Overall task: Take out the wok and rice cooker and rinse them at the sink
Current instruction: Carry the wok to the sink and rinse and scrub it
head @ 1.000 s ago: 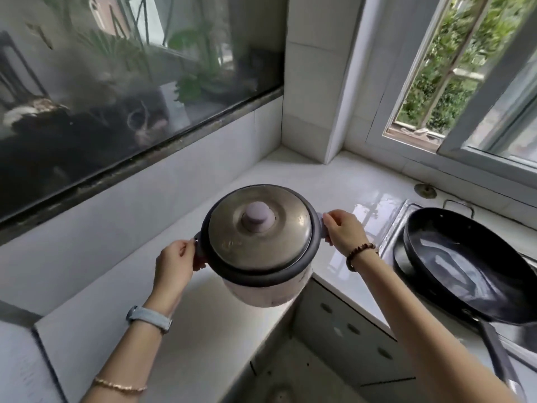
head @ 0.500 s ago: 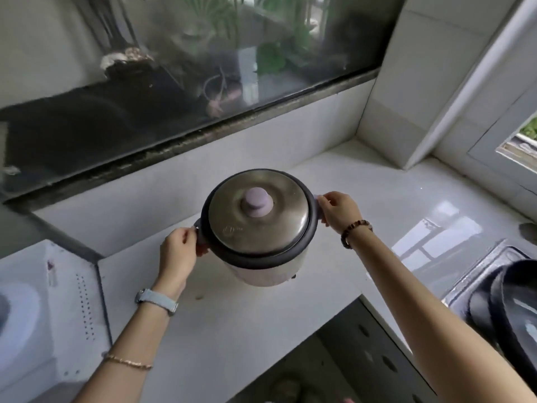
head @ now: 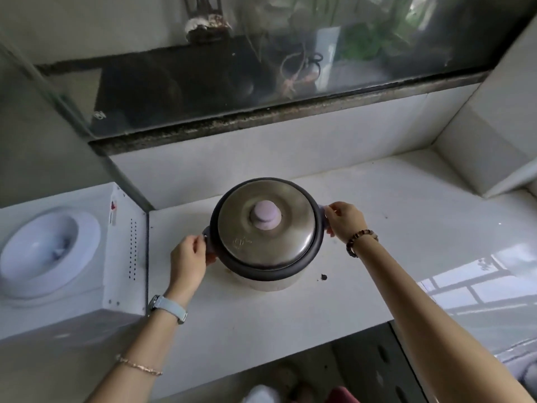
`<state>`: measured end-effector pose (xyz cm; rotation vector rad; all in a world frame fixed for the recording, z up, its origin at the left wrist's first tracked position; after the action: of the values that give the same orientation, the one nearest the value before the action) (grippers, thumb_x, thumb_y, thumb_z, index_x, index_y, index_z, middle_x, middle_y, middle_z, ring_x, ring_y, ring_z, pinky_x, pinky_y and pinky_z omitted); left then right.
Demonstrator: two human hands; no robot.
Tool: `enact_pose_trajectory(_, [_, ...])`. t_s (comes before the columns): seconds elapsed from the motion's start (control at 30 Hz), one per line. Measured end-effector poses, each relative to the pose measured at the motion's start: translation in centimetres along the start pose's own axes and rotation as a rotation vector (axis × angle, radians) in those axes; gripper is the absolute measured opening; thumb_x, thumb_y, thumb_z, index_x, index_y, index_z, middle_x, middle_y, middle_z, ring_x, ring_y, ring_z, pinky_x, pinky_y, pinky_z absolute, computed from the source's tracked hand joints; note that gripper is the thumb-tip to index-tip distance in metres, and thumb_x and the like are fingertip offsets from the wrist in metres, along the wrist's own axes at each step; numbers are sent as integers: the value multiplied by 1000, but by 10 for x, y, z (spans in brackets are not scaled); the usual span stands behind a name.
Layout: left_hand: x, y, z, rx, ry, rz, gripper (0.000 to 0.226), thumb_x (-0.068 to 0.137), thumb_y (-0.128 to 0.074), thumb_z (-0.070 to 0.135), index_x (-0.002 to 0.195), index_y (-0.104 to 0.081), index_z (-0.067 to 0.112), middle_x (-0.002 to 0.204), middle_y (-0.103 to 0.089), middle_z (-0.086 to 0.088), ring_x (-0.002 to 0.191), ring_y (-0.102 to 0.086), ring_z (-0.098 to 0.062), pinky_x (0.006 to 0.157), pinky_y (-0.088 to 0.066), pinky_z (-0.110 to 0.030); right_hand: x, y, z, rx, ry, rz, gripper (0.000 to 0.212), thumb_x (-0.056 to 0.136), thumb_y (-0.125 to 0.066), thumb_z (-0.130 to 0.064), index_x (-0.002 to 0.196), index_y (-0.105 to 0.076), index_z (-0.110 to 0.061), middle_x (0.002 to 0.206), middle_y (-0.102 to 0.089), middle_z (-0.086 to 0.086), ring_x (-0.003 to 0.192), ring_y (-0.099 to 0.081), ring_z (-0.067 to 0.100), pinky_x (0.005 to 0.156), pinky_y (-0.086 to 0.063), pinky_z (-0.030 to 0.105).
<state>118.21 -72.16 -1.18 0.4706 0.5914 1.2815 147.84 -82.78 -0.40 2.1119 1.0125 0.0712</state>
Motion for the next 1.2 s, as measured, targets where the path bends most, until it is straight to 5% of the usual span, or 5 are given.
enact_pose_trajectory(0.2, [-5,-2,-27,77,12,67,31,101,-43,19,83,-60,2,80,-64,-14,74,-61,-31,65,-48,-36,5,-10,0,-16,21,-52,28,96,-44,-18,84,-64,-3,75,-70,18,54,-60,18,51,-47,23])
enact_pose_trajectory(0.67, [-8,-3,-30,1,94,14,28,103,-41,21,88,-58,6,80,-62,-7,70,-64,-22,52,-46,-20,15,-21,-1,10,32,-66,28,99,-39,-14,115,-60,-5,77,-64,11,54,-56,12,49,-42,21])
enact_pose_trajectory(0.97, [-9,3,-28,18,148,-54,28,102,-39,31,110,-55,9,102,-68,-14,85,-67,-29,70,-53,-38,6,-12,2,133,-59,-96,28,100,-42,-21,119,-56,-5,96,-67,15,69,-62,20,59,-53,25])
enact_pose_trajectory(1.13, [-18,35,9,27,-125,113,31,99,-48,21,125,-52,3,123,-60,-15,112,-57,-31,85,-41,-31,-29,39,7,189,98,135,22,98,-45,-19,116,-58,-13,102,-67,5,83,-63,19,76,-57,35])
enact_pose_trajectory(1.2, [-22,42,33,-2,-283,138,26,99,-49,17,121,-55,4,119,-61,-12,109,-58,-27,88,-42,-31,-54,64,10,184,209,268,23,97,-49,-18,117,-58,-12,104,-66,1,88,-63,15,78,-53,20])
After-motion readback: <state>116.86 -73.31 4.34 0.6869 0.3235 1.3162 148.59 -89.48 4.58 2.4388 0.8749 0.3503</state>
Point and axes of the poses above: each hand's wrist, its own x-axis towards the middle knuckle, its own y-axis out of the back of the hand, z = x × y, the point moved 2 cm from there along x, towards the middle knuckle
